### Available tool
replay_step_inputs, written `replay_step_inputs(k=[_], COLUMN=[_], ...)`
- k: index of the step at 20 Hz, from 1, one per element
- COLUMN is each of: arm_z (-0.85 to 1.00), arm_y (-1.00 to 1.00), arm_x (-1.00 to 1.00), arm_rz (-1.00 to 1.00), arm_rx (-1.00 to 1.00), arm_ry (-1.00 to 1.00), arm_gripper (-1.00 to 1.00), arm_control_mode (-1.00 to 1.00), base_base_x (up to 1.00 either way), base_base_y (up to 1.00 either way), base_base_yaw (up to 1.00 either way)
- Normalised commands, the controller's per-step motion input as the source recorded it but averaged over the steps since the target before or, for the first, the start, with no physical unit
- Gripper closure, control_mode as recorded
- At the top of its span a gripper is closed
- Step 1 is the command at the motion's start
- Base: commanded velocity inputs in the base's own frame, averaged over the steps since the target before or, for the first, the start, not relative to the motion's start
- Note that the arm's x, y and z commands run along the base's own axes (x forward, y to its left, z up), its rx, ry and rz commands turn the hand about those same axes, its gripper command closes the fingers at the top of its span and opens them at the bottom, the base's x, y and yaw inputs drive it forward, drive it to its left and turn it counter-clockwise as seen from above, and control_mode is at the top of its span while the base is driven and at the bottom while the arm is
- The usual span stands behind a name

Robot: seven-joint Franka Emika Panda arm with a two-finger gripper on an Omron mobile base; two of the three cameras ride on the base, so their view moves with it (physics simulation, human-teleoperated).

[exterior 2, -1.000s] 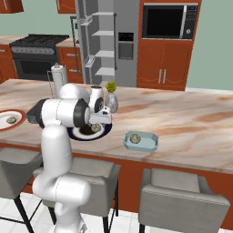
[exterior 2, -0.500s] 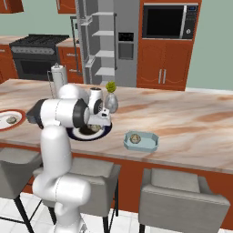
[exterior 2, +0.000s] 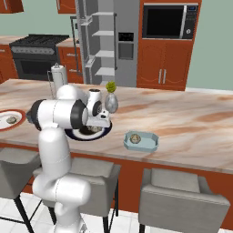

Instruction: Place two dumplings into each of the tupperware containers and then place the containers in the fridge.

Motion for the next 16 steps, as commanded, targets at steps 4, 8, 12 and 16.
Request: replay_step_inputs(k=[4, 8, 12, 16], arm_z=[0.23, 0.26, 0.19, 0.02], arm_y=[-0.5, -0.82, -1.0, -0.98], arm_x=[-0.13, -0.03, -0.3, -0.44], arm_rz=[0.0, 0.0, 0.0, 0.0], arm_rx=[0.01, 0.02, 0.01, 0.0], arm_ry=[-0.13, -0.1, -0.05, 0.0], arm_gripper=[1.0, 1.0, 1.0, 1.0], arm_control_mode=[-1.0, -1.0, -1.0, -1.0], base_base_x=[0.0, 0.0, 0.0, 0.0], base_base_y=[0.0, 0.0, 0.0, 0.0], base_base_yaw=[0.0, 0.0, 0.0, 0.0])
